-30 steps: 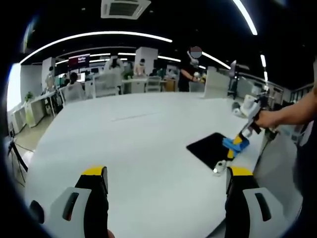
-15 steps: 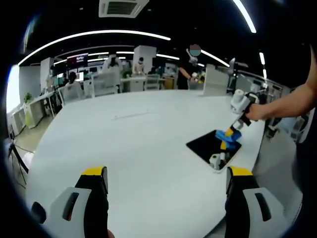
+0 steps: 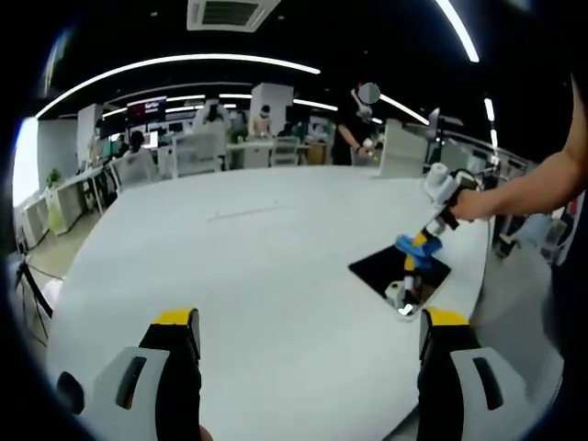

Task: Wipe the mirror surface with the cleaning cloth until all visible marks leave the cleaned area.

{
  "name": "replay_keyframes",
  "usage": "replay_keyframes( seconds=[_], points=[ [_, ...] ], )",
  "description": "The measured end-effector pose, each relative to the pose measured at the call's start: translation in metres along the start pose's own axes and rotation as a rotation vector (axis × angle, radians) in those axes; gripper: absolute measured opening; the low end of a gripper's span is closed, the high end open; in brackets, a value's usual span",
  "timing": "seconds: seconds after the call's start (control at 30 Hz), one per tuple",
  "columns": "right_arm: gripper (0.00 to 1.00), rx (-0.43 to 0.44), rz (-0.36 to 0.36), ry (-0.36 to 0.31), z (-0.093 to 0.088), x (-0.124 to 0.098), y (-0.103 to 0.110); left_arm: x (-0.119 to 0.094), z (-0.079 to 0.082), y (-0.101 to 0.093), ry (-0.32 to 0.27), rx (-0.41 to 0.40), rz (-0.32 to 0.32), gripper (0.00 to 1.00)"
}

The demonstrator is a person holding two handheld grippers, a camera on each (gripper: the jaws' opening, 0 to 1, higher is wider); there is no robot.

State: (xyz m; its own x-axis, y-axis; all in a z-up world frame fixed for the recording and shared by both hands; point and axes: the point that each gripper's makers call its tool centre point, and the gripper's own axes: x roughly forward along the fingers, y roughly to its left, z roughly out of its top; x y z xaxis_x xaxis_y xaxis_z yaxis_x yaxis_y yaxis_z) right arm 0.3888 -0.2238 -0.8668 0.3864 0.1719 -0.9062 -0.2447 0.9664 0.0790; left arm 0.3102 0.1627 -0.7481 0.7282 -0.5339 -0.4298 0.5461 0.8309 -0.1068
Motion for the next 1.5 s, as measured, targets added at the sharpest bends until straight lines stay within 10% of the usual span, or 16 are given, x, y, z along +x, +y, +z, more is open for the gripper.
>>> replay_keyframes(
  seconds=[1.5],
  points=[
    [0.00, 0.034, -0.023, -0.061, 0.016, 0.007, -0.007, -0.007, 0.005, 0.000, -0.017, 0.001, -0.007, 0.99]
  ],
)
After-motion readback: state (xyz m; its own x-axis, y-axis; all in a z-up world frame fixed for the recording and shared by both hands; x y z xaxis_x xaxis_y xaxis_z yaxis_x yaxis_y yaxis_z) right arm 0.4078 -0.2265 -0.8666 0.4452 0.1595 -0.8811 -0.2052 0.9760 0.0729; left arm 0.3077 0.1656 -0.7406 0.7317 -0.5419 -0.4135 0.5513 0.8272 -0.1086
